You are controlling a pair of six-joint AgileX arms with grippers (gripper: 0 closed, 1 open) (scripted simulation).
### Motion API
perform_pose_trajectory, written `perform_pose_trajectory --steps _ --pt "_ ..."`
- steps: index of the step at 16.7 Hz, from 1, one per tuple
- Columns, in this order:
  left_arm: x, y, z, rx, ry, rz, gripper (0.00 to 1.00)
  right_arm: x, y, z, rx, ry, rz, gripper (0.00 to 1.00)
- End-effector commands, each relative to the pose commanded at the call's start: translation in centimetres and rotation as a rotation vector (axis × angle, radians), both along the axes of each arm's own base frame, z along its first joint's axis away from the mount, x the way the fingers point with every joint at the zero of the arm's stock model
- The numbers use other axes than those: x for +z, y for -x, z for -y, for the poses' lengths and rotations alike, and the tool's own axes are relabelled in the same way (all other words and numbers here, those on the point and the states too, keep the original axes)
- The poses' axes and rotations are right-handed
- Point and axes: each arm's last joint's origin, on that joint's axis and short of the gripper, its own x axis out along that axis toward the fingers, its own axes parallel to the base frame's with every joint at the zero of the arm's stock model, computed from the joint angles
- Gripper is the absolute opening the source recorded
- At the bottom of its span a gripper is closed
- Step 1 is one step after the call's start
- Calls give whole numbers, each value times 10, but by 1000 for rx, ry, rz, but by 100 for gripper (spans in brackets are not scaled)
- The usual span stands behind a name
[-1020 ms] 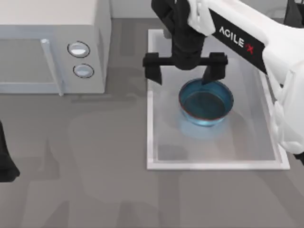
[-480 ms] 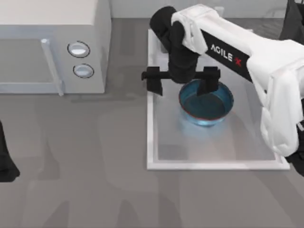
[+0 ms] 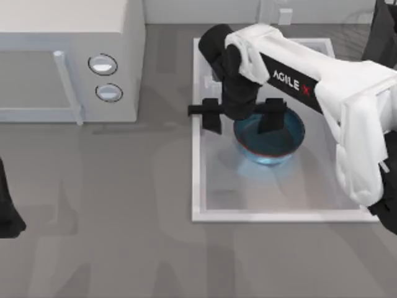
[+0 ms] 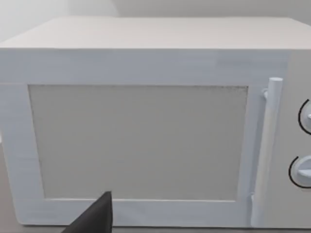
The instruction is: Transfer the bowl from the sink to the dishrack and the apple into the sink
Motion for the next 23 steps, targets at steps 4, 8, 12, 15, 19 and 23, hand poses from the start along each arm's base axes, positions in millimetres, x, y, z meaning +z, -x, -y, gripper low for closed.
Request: perform_pose_trajectory --steps 4,8,12,15,19,23 --pt "0 0 0 0 0 0 100 0 0 0 0 0 0 62" --pt "0 0 0 0 0 0 100 0 0 0 0 0 0 32" --pt "0 0 0 0 0 0 100 0 0 0 0 0 0 2" --pt "0 0 0 0 0 0 100 0 0 0 0 0 0 0" --pt "0 0 0 0 0 0 100 0 0 0 0 0 0 0" --pt "0 0 0 0 0 0 100 7 2 -1 -3 -1 3 0"
